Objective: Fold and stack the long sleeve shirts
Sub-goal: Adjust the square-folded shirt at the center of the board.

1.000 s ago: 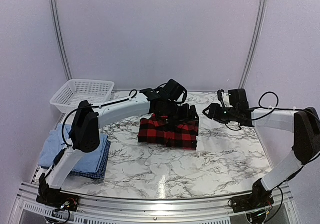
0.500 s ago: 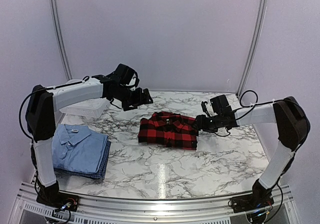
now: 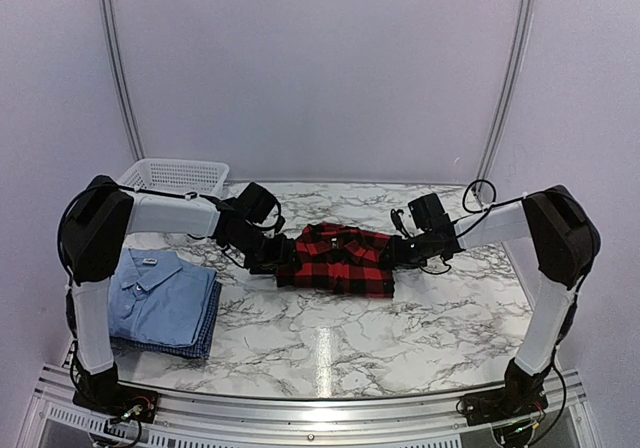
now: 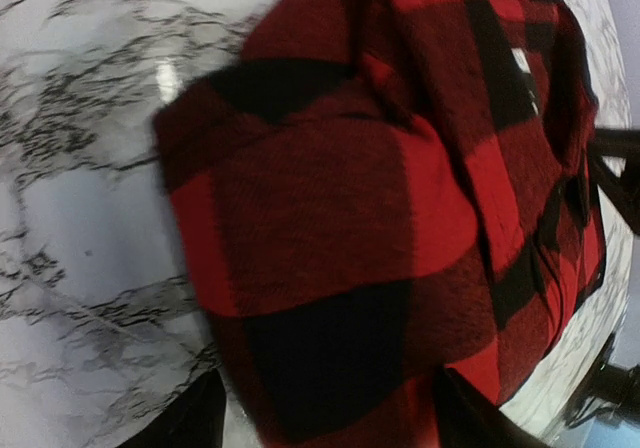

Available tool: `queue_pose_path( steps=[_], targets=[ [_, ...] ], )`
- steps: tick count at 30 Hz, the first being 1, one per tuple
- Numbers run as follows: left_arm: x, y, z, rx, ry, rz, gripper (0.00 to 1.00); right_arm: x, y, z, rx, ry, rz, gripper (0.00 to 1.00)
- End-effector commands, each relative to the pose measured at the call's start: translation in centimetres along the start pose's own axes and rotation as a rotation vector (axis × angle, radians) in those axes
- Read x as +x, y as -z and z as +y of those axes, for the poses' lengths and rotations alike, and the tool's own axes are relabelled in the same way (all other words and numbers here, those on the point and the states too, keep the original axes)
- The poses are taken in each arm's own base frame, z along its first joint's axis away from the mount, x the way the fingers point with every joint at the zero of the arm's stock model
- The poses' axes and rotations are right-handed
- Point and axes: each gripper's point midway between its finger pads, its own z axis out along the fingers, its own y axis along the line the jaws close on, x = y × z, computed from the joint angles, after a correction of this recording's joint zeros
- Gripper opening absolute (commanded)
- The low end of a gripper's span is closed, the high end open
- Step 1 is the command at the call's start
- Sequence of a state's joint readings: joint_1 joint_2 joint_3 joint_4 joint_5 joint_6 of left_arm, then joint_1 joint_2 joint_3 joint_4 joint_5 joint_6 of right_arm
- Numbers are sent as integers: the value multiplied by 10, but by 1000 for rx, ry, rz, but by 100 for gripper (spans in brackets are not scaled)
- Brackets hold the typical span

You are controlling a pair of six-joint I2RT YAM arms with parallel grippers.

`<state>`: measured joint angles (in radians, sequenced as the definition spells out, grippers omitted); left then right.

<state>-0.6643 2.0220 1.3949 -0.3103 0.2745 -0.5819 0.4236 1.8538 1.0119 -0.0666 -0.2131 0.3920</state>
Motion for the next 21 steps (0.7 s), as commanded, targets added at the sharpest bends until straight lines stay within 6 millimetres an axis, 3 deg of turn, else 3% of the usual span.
queue_pose_path(
  steps=[1,4,6,10,11,14,18,21],
  targets=[
    [10,-4,-33,97,5,-18,64,-11,-5,14,-34,45,-15,29],
    [17,6,-48,109,19,-33,42,-13,-6,22,-58,70,-18,20],
    [26,14,-57,109,26,-37,33,-11,-6,26,-67,89,-13,15],
    [49,18,-55,40,44,-25,28,-4,-2,22,-36,124,-1,14],
    [52,18,-50,11,50,-27,29,-2,-1,18,-16,127,4,16],
    [55,18,-28,-60,67,-51,49,2,7,11,20,136,3,29],
    [43,25,-19,-70,70,-78,63,-7,25,16,26,140,-29,42],
    [29,31,-13,-79,69,-109,64,-17,39,18,52,144,-61,44]
  ],
)
